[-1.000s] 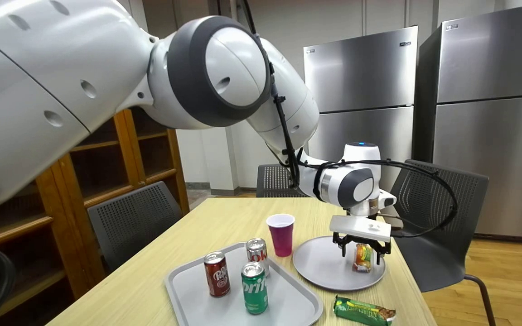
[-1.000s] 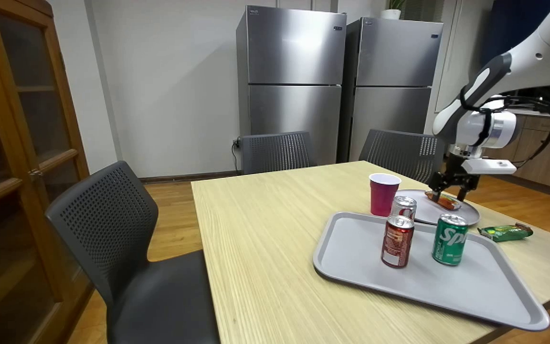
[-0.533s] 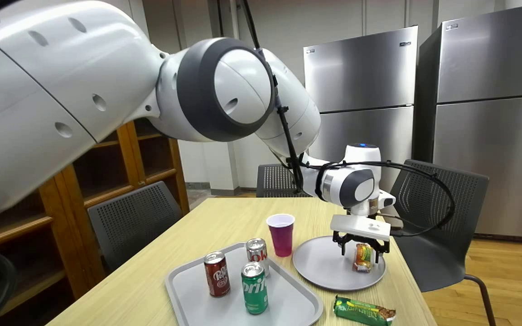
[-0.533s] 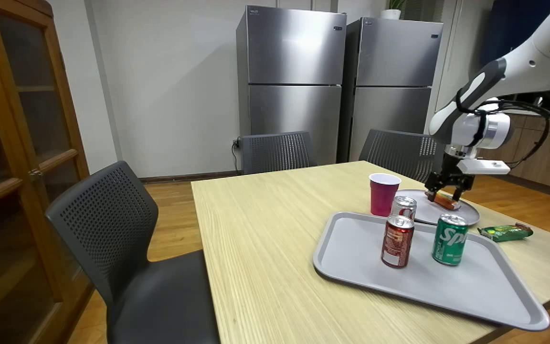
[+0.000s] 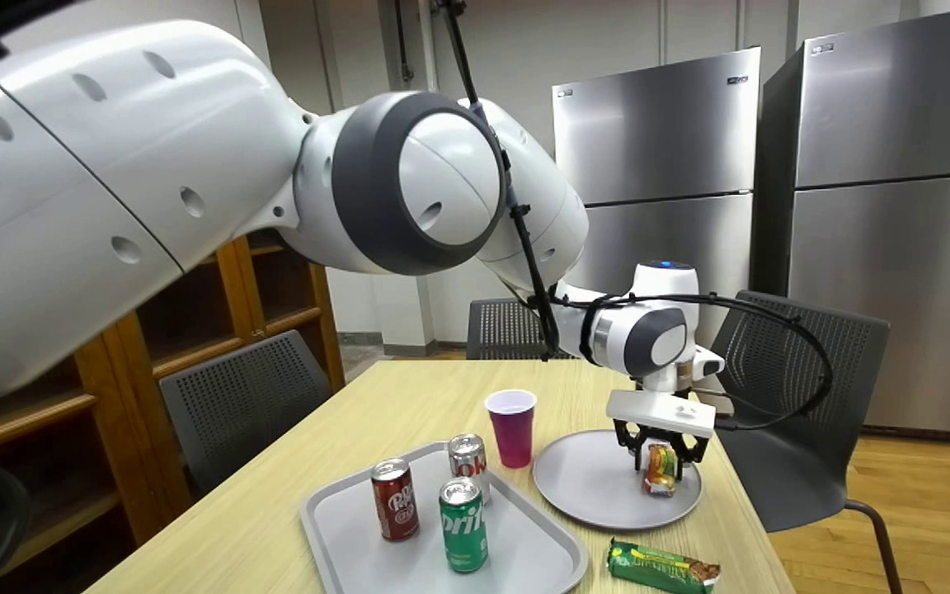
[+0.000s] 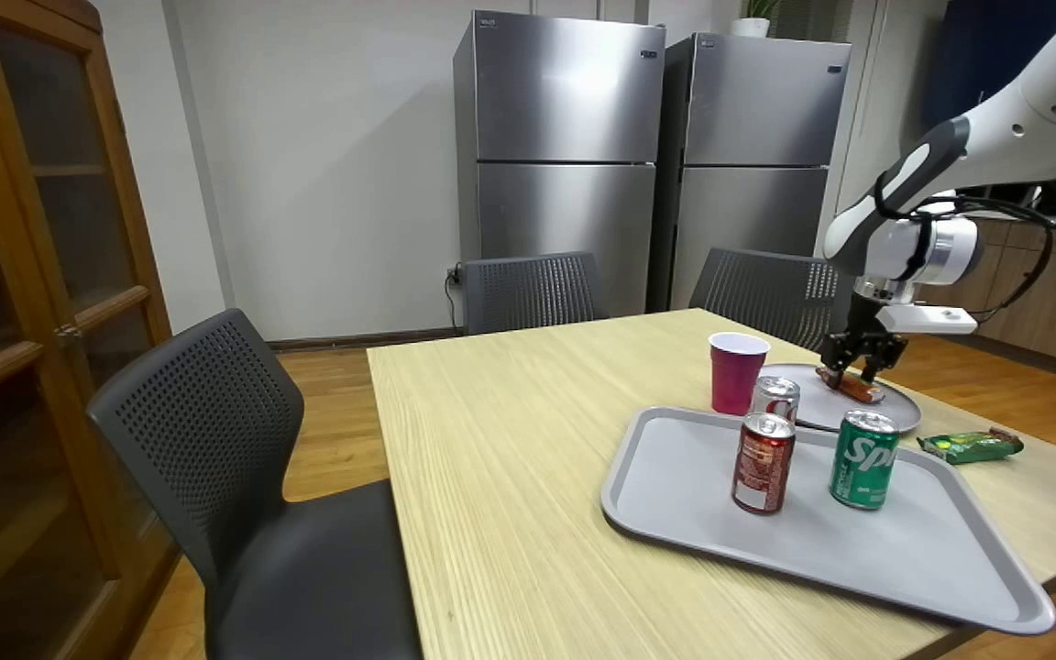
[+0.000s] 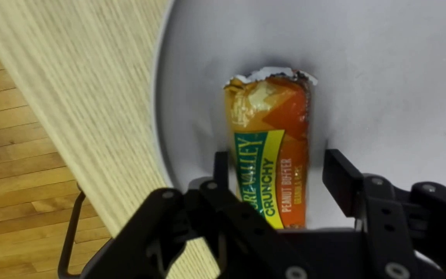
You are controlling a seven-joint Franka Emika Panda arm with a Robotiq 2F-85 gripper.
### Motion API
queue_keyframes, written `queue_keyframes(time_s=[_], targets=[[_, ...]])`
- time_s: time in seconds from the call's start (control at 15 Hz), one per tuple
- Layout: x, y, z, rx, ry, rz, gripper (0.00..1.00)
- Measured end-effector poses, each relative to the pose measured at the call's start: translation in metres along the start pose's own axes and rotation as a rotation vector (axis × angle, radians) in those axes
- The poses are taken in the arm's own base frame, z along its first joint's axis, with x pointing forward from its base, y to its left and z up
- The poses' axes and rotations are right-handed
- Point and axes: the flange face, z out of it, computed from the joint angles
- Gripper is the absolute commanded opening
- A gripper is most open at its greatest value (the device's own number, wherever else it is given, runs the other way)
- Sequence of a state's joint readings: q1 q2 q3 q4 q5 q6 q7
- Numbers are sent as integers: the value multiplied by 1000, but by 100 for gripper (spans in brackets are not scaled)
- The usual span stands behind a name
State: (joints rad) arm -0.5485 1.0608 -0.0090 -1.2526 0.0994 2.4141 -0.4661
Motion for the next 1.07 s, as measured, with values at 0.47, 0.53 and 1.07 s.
queue_keyframes(time_s=[0.47, 0.53, 1.07], targets=[[2, 4, 0, 3, 9, 10, 17], [3, 4, 0, 4, 10, 11, 17], [8, 7, -14, -6, 28, 16, 17]])
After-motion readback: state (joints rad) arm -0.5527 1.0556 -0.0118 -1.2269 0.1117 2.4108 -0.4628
